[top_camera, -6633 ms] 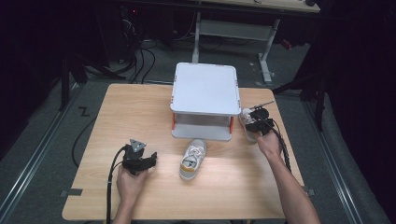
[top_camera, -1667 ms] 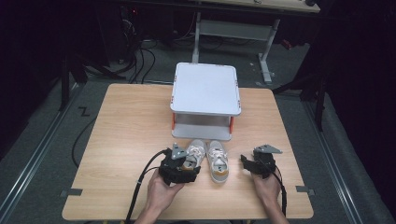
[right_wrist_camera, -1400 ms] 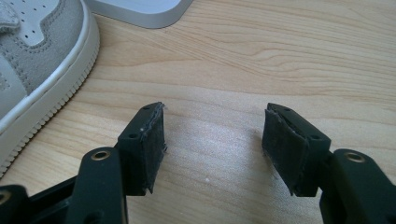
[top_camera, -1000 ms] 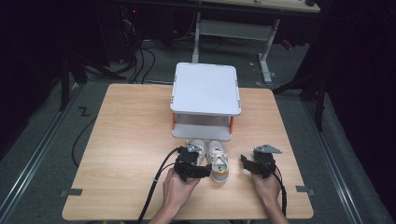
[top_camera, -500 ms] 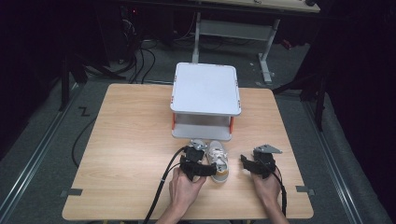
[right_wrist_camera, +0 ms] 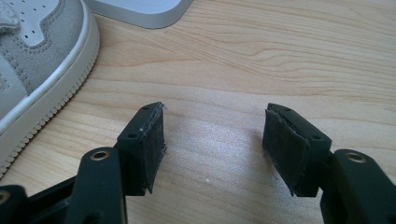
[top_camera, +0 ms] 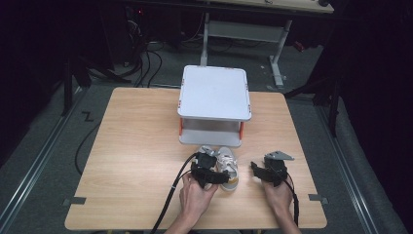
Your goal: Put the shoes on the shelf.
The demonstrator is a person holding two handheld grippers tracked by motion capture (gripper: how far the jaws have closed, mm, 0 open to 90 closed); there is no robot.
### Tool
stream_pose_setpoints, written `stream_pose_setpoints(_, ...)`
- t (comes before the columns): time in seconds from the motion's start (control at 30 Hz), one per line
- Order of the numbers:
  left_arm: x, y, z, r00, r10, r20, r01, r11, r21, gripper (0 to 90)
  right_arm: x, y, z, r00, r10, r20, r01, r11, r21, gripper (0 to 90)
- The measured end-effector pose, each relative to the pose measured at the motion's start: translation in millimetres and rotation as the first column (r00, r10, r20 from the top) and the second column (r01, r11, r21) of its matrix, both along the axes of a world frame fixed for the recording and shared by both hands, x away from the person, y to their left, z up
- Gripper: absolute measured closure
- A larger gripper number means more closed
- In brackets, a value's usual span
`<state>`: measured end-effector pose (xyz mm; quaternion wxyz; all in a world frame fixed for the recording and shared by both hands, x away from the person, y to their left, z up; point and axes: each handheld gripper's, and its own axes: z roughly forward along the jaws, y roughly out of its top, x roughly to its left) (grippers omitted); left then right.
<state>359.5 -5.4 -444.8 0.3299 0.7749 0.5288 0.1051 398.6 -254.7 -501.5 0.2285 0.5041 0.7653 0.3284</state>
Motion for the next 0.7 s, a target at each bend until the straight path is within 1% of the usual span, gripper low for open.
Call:
stream_pose_setpoints(0.07, 2.4, -1.0, -0.2, 0.9999, -0.002, -0.016, 0.001, 0.9999, -0.013, 22.6, 0.0, 0.0, 0.0, 1.0000, 0.000, 0.000, 0.000, 1.000, 0.000, 38.8)
stream_pose_setpoints(0.17, 3.2, -4.9, -1.6, 0.9998, -0.009, -0.015, 0.009, 0.9999, -0.008, 23.0, 0.0, 0.1, 0.0, 1.0000, -0.001, 0.000, 0.001, 1.000, 0.000, 38.8)
stream_pose_setpoints(0.23, 3.4, -5.3, -2.7, 0.9999, -0.016, -0.006, 0.016, 0.9999, -0.003, 25.1, 0.0, 0.0, 0.0, 1.0000, 0.000, 0.000, 0.000, 1.000, 0.000, 38.8)
stream_pose_setpoints(0.27, 3.3, -5.3, -3.4, 0.9999, -0.015, -0.005, 0.015, 0.9999, 0.003, 27.6, 0.0, 0.0, 0.0, 1.0000, 0.000, 0.000, 0.000, 1.000, 0.000, 38.8)
stream_pose_setpoints(0.3, 3.3, -5.3, -4.4, 0.9999, -0.012, -0.006, 0.012, 0.9997, 0.023, 32.0, 0.0, 0.0, 0.0, 1.0000, 0.000, 0.000, 0.000, 1.000, 0.000, 38.8)
stream_pose_setpoints(0.33, 3.1, -4.6, -5.6, 0.9999, -0.014, 0.000, 0.014, 0.9995, 0.029, 35.3, 0.0, 0.0, 0.0, 1.0000, 0.000, 0.000, 0.000, 1.000, 0.000, 38.8)
stream_pose_setpoints(0.43, 3.7, -4.0, -5.4, 0.9999, -0.012, -0.002, 0.012, 0.9994, 0.032, 38.9, 0.0, 0.1, 0.0, 1.0000, 0.000, 0.000, 0.000, 1.000, 0.000, 38.7)
stream_pose_setpoints(0.53, 4.5, -5.1, -5.3, 0.9996, -0.027, 0.010, 0.026, 0.9982, 0.054, 44.6, 0.0, 0.0, 0.0, 1.0000, 0.000, 0.000, 0.000, 1.000, 0.000, 38.7)
stream_pose_setpoints(0.63, 5.7, -4.6, -7.1, 0.9989, -0.046, 0.009, 0.045, 0.9959, 0.078, 56.8, 0.0, 0.1, 0.0, 1.0000, 0.000, 0.000, 0.000, 1.000, 0.000, 38.8)
stream_pose_setpoints(0.67, 6.1, -4.2, -7.7, 0.9987, -0.052, -0.001, 0.051, 0.9964, 0.068, 59.6, 0.0, 0.1, 0.0, 1.0000, 0.000, 0.000, 0.000, 1.000, 0.000, 38.7)
stream_pose_setpoints(0.7, 6.9, -3.7, -8.1, 0.9982, -0.060, -0.007, 0.060, 0.9956, 0.072, 63.5, 0.0, 0.1, 0.0, 1.0000, 0.000, 0.000, 0.000, 1.000, 0.000, 38.8)
